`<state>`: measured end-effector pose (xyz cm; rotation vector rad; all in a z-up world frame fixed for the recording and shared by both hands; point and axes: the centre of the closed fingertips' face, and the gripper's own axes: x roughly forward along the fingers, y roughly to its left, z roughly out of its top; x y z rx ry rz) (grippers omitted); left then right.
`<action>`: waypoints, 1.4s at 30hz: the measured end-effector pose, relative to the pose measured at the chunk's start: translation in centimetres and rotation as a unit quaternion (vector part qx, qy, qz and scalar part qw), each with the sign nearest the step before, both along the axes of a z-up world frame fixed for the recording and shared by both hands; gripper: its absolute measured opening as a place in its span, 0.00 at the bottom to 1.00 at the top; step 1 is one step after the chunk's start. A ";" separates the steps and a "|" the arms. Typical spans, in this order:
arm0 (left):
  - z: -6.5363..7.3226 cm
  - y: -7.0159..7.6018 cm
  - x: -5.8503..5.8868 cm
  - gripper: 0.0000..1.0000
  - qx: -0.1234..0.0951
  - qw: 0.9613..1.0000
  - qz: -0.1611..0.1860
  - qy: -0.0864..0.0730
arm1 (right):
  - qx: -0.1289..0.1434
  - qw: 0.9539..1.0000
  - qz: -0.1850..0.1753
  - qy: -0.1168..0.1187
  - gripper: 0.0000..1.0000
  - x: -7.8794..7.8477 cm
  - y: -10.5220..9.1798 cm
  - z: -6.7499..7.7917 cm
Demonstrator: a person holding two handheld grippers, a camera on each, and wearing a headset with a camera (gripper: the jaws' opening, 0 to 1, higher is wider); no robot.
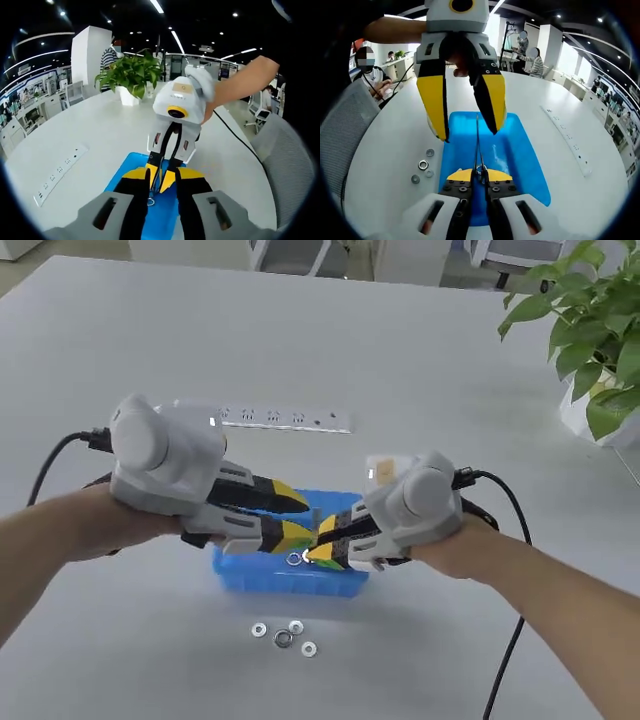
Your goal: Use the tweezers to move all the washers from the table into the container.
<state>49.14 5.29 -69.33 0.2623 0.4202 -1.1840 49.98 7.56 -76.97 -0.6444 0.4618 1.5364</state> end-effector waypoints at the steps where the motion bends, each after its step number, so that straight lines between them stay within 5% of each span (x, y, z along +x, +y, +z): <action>1: 0.1 -0.1 0.1 0.22 0.002 1.000 -0.004 -0.004 | 0.000 1.000 0.001 0.000 0.08 0.0 0.0 0.0; 13: 0.0 -0.6 0.3 0.07 0.016 0.999 -0.027 -0.015 | -0.007 1.000 0.014 -0.006 0.09 -0.1 0.0 0.0; 42: 0.1 -0.3 0.5 0.05 0.025 0.999 -0.021 -0.019 | -0.004 1.000 0.006 -0.010 0.18 0.1 -0.8 1.1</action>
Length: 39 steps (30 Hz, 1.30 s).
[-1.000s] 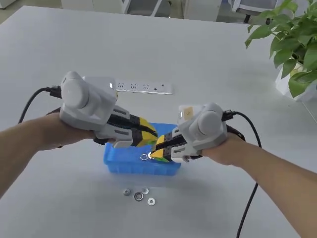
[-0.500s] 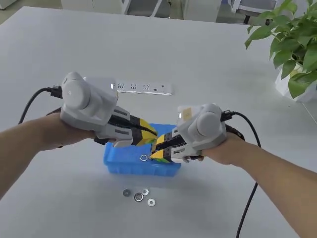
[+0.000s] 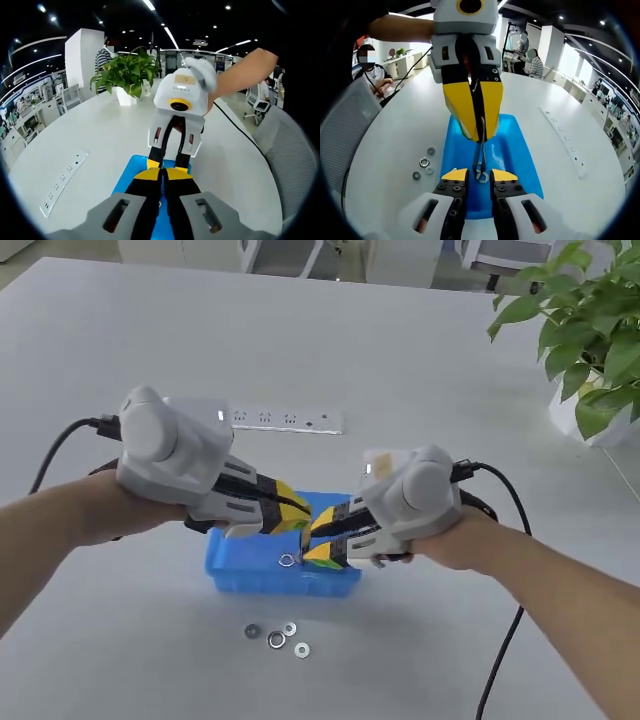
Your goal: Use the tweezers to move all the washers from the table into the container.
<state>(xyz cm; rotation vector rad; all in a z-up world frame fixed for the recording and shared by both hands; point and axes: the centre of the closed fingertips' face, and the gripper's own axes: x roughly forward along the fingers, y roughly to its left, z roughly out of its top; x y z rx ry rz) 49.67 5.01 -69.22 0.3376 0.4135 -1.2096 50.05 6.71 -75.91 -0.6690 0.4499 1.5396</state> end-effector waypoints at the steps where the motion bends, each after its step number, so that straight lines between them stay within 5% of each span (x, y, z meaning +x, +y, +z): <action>1: 0.0 0.0 0.0 0.05 0.000 1.000 0.000 0.000 | 0.001 1.000 -0.002 -0.001 0.19 0.0 -0.2 0.2; 19: 0.0 -0.1 0.1 0.05 0.009 1.000 0.000 -0.001 | 0.010 0.998 -0.063 0.004 0.33 -0.1 -3.5 2.1; 39: 2.4 0.3 -0.9 0.05 0.007 1.000 0.008 -0.015 | 0.023 0.993 -0.116 -0.003 0.43 -1.5 -5.7 4.5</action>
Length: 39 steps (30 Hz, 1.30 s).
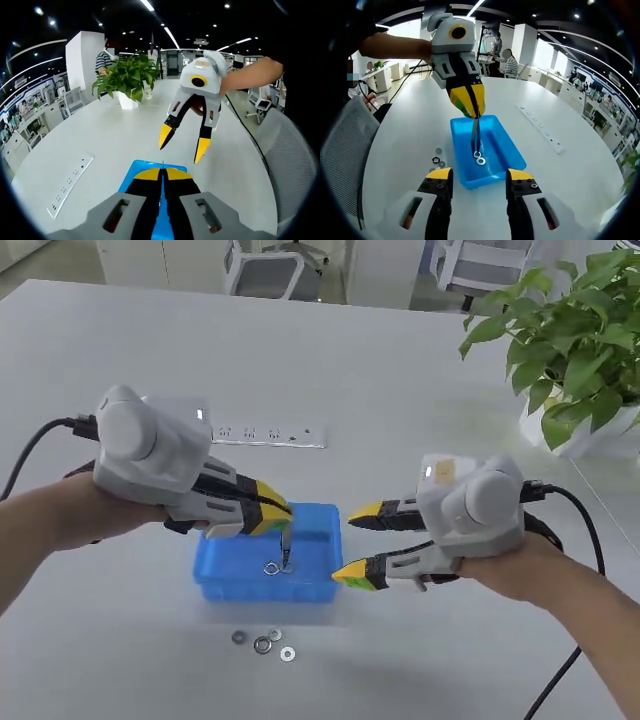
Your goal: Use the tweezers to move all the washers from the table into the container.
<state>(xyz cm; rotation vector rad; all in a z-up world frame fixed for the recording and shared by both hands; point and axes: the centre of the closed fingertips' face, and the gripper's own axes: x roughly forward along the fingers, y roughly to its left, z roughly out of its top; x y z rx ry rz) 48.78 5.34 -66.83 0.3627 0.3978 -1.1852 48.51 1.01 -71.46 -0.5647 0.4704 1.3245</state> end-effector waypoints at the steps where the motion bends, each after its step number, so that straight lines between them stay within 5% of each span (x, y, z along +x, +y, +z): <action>1: 0.1 0.0 -0.1 0.05 0.001 1.000 0.001 -0.002 | -0.001 1.000 -0.002 0.001 0.44 -0.1 -0.1 0.0; 14: 2.8 0.4 -1.5 0.05 -0.013 1.000 0.010 -0.009 | -0.002 1.000 -0.030 0.009 0.51 -1.5 -1.0 0.1; 39: 2.3 -1.0 -6.2 0.05 -0.007 1.000 -0.026 -0.005 | 0.006 0.998 -0.053 0.016 0.71 -3.9 -1.4 -0.6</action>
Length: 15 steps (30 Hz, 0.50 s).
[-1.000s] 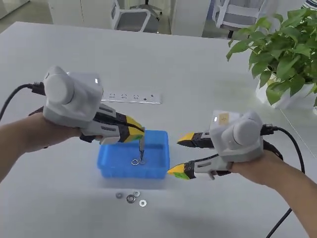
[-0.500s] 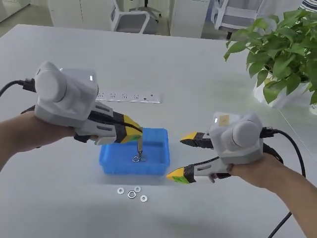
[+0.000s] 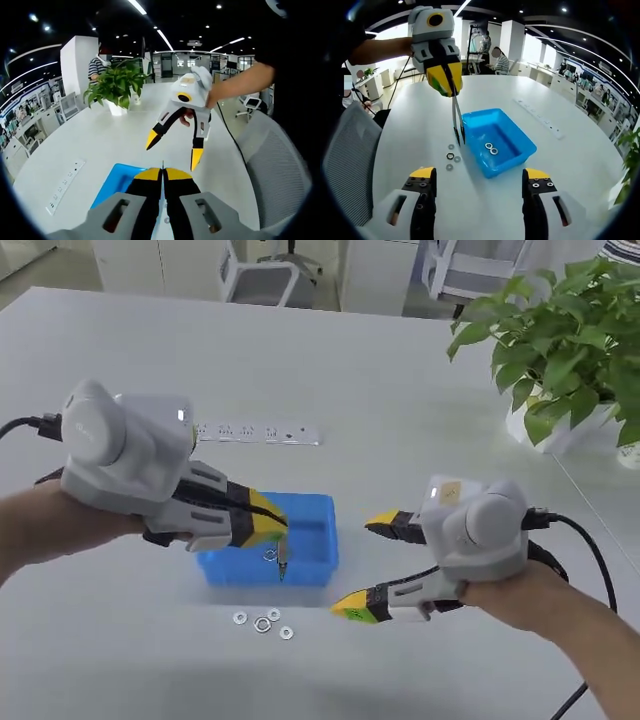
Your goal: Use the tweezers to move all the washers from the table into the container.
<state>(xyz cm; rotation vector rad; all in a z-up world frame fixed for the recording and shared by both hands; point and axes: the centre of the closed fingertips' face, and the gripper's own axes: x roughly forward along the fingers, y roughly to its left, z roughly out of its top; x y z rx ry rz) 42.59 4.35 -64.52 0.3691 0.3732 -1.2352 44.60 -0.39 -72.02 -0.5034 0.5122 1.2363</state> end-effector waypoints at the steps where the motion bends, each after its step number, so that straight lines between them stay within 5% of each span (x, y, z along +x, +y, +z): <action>1: -0.1 -0.1 -0.1 0.05 -0.001 1.000 -0.001 0.001 | 0.000 1.000 -0.001 0.001 0.72 -0.1 0.0 -0.1; 15: -2.4 -1.0 -1.8 0.05 0.005 1.000 -0.014 0.016 | -0.002 1.000 -0.009 0.013 0.73 -1.4 -0.6 -1.1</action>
